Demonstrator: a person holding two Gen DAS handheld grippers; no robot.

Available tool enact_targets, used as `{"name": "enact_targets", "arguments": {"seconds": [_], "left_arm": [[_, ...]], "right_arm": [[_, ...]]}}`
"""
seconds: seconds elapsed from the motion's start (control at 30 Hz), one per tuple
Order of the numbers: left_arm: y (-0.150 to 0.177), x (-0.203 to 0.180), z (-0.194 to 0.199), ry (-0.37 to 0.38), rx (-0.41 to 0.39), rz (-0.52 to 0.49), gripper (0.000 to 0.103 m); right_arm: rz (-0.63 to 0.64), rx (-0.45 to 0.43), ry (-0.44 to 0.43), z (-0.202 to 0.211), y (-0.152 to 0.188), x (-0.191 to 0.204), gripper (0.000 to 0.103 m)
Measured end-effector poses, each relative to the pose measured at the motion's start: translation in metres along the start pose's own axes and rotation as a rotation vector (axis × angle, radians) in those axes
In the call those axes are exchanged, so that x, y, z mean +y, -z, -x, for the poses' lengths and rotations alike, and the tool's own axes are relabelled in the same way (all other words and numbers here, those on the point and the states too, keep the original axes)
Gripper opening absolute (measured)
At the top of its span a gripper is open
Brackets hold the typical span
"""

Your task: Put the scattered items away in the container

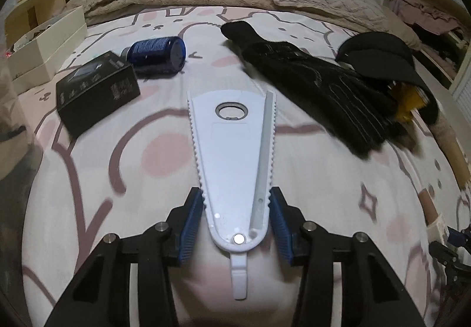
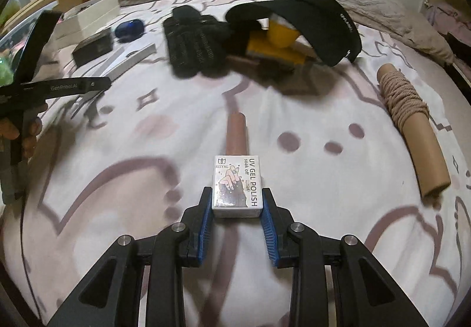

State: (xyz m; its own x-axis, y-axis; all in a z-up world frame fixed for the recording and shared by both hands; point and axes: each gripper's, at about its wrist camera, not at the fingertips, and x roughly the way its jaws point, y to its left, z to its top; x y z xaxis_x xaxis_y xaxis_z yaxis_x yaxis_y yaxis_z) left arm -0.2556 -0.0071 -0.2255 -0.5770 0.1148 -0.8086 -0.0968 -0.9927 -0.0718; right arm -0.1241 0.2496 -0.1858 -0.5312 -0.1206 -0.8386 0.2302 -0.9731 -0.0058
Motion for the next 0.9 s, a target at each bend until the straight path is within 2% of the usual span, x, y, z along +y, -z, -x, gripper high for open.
{"name": "enact_targets", "arguments": {"seconds": [0.27,0.5,0.7,0.83,0.9], "left_arm": [[0.057,0.004,0.043,0.053,0.018,-0.029,0.046],[0.103,0.004,0.076,0.058,0.015,-0.068,0.046],[0.125,-0.001,0.094,0.047,0.017,-0.111,0.046],[0.132,0.001,0.098,0.052,0.005,-0.092,0.046],[0.135,0.003,0.099,0.066,-0.004,-0.066,0.059]], "right_arm": [[0.015,-0.005,-0.066,0.023,0.029,0.034,0.032],[0.054,-0.006,-0.116,0.038,0.050,0.061,0.032],[0.075,-0.009,-0.148,0.050,0.064,0.075,0.032],[0.099,-0.021,-0.141,0.053,0.070,0.080,0.032],[0.097,-0.027,-0.139,0.052,0.071,0.080,0.032]]}}
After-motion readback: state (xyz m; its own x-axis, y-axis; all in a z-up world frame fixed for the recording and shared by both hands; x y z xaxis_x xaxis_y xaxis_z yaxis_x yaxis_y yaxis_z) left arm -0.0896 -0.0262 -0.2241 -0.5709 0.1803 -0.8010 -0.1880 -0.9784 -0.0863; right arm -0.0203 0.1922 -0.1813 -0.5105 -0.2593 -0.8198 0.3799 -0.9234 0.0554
